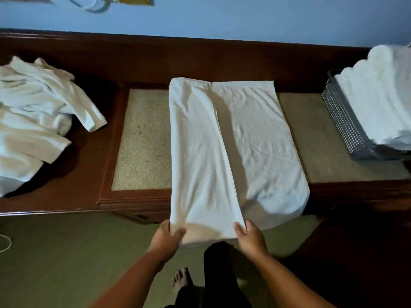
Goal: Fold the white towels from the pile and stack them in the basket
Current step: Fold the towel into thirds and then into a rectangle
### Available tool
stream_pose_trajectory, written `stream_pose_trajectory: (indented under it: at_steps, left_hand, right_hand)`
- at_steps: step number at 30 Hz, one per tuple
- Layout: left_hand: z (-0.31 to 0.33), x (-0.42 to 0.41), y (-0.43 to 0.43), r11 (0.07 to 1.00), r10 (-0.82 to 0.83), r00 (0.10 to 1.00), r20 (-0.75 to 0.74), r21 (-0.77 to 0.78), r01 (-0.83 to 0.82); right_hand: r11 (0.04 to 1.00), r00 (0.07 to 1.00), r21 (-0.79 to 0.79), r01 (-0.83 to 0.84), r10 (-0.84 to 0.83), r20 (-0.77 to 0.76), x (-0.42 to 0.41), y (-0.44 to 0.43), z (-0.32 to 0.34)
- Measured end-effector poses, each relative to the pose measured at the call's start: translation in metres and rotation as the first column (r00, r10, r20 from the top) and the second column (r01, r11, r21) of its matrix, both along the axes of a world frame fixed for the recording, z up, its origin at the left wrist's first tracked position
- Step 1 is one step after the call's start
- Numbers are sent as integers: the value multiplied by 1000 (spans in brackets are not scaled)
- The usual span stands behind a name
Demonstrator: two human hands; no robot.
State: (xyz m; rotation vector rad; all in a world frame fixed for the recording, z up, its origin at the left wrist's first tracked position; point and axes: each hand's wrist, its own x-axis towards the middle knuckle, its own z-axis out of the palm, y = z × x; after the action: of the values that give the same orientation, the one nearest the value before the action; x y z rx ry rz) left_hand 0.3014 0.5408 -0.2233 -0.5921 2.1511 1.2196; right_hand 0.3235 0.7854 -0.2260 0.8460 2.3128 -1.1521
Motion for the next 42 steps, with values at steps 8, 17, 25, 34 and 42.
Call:
stream_pose_trajectory:
  at_steps: [8,17,25,34,42]
  left_hand:
    - [-5,13,-22,993,-63,998,-3,-100,63]
    - [-20,9,-21,978,-99,992,78,-174,112]
    - [4,-57,4,870,-247,934,-259,-484,96]
    - [2,-124,13,680,-629,740,-237,-629,377]
    - [-6,-177,4,623,-722,669,-176,-588,517]
  right_hand:
    - [1000,999,14,27,-27,37,12,-16,2]
    - [991,981,121,56,-77,177,10,-22,-23]
    - [815,853,413,-408,501,-146,-36,-39,-19]
    - [488,525,435,-757,850,-41,-133,-14,-8]
    - [446,493,430,-785,870,-4,-208,-8,2]
